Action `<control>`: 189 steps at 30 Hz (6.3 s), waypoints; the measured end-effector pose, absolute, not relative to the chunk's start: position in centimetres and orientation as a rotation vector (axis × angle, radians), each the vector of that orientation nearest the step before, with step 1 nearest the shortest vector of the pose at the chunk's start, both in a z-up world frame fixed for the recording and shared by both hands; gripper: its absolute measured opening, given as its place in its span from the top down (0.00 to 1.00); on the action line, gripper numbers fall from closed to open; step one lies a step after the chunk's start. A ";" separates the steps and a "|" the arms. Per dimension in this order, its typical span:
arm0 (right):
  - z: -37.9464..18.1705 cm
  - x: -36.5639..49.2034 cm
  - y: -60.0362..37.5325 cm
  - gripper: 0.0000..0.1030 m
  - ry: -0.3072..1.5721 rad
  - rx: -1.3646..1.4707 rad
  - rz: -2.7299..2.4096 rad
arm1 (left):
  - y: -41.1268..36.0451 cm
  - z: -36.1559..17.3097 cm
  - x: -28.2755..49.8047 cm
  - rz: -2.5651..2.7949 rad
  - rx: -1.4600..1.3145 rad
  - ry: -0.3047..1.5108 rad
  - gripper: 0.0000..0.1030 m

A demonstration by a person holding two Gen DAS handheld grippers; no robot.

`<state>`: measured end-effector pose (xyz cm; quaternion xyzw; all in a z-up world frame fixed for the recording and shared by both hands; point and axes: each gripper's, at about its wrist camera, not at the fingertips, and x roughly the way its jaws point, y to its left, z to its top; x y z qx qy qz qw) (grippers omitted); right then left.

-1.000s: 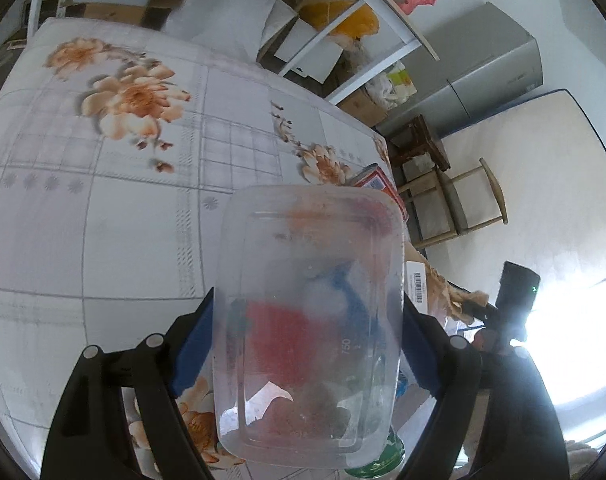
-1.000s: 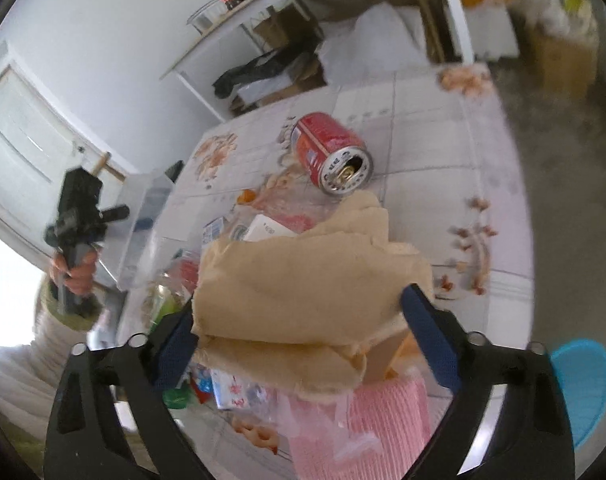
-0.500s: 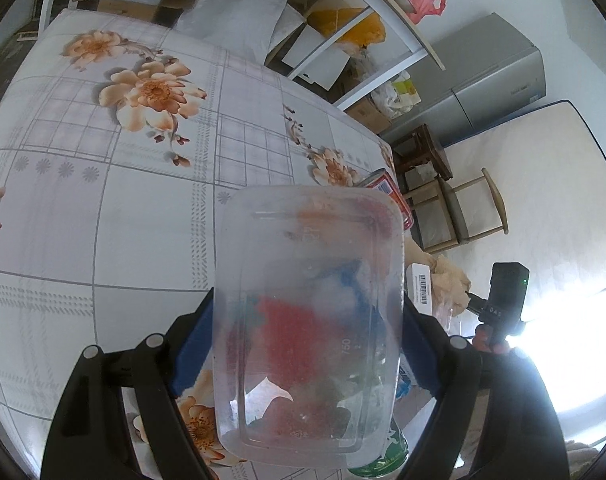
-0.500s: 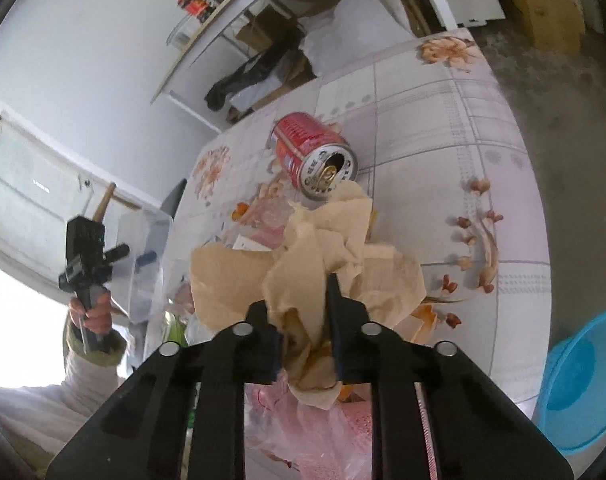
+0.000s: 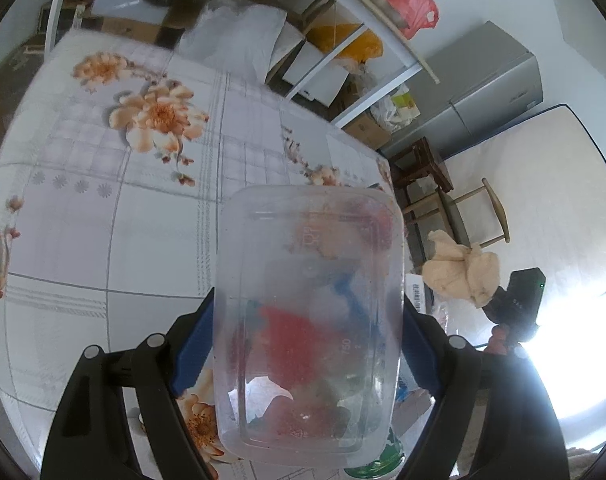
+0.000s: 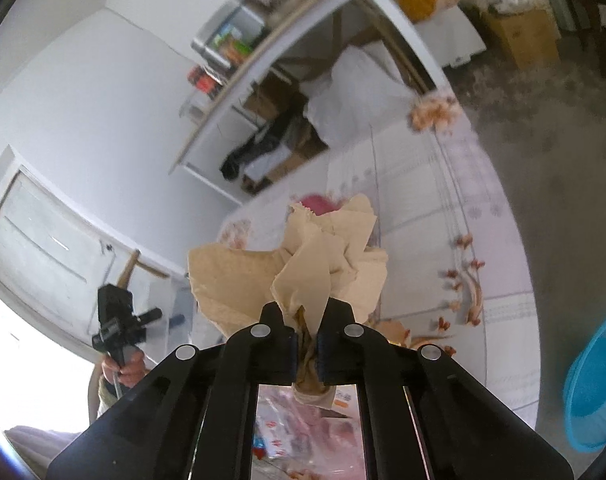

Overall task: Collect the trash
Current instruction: 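Carry the container and tan paper over the blue wastebasket with both tools, then open both tools to drop the container and paper into the wastebasket, then move both tools back to the table, then grasp the clear plastic bag with the left tool while the right tool grasps the pink sponge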

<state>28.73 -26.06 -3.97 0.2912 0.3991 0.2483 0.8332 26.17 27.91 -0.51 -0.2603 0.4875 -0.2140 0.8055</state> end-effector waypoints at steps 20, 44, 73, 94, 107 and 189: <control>-2.6 7.7 -41.5 0.95 0.588 0.888 0.037 | -4.7 10.5 24.6 -0.968 -0.246 1.081 0.23; -32.7 12.4 -59.6 0.47 0.853 1.425 -0.378 | -40.6 -17.5 28.8 -0.726 0.237 1.476 0.07; -6.6 9.3 -41.5 0.07 0.730 0.341 -0.438 | 1.8 7.2 24.4 -0.576 0.034 0.898 0.07; -7.1 11.2 -28.5 0.10 0.770 0.527 0.076 | 12.2 3.4 17.9 -0.665 -0.187 0.806 0.05; -13.4 13.3 -29.8 0.34 0.952 0.838 0.108 | 2.6 -0.6 20.8 -0.587 -0.062 0.855 0.17; -13.1 11.9 -33.5 0.78 0.876 0.680 0.036 | -0.3 -1.2 20.4 -0.574 -0.012 0.877 0.79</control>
